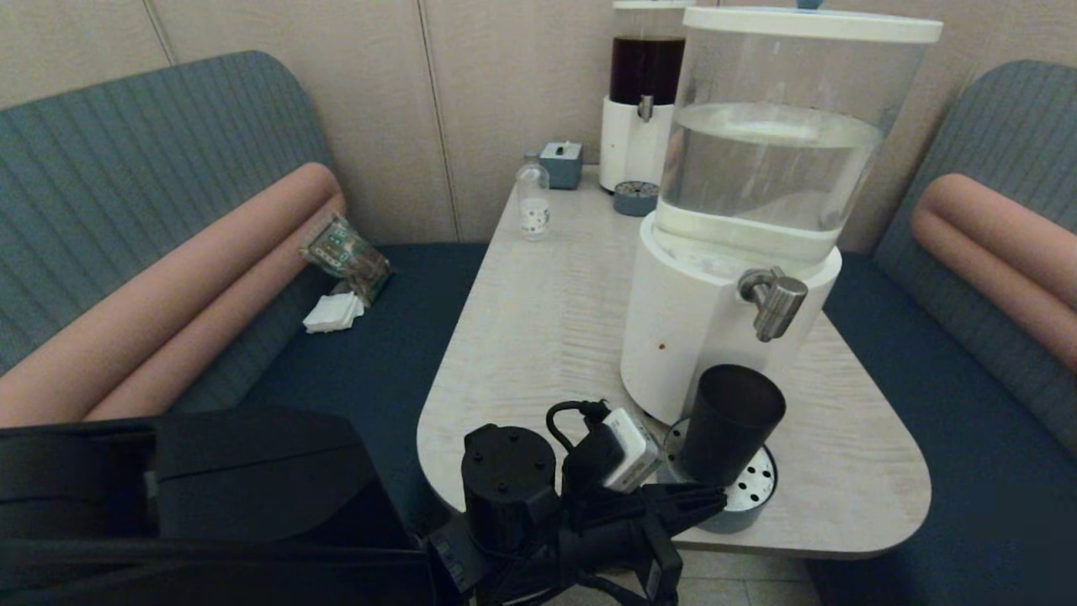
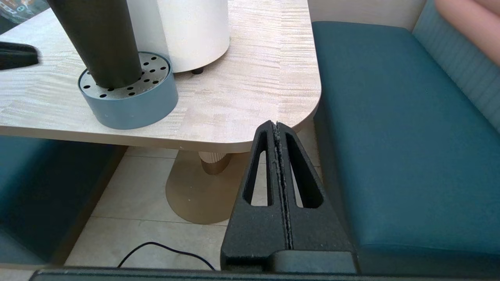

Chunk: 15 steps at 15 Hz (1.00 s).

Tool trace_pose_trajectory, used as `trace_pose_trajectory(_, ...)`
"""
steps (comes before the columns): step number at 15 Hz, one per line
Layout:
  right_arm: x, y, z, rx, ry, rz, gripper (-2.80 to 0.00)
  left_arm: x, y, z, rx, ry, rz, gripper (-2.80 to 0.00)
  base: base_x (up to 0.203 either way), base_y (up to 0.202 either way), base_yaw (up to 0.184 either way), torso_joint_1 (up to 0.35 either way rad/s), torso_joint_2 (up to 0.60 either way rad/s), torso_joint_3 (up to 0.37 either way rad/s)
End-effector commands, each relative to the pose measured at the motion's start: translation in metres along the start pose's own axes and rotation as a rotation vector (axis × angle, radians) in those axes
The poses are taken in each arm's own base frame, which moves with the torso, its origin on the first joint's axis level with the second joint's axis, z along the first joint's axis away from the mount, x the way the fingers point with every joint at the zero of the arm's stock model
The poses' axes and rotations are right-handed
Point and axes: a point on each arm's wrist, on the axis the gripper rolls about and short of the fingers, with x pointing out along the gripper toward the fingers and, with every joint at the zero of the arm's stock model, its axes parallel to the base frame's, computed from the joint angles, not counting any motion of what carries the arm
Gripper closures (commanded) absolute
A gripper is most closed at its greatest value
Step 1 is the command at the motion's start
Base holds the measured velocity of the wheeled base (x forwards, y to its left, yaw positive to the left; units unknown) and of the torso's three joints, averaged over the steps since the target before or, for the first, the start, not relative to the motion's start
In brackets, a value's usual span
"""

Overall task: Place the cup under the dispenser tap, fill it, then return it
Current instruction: Place it under the water dispenser

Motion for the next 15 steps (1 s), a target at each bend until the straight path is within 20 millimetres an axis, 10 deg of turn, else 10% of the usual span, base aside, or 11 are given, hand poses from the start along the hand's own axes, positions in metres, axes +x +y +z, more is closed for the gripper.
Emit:
trace_pose_trajectory(1, 0.001, 0.0, -0.004, 0.0, 0.014, -0.001, 0.0, 0.007, 0.003, -0.01, -0.004, 0.008, -0.002, 0.0, 0.0, 0.0, 0.0, 0.0, 0.0, 0.0)
trace_pose_trajectory(15, 0.001, 0.0, -0.004, 0.0, 0.013, -0.001, 0.0, 0.033, 0.016, -0.022, 0.009, -0.028, 0.003, 0.0, 0.0, 0.0, 0.0, 0.0, 0.0, 0.0)
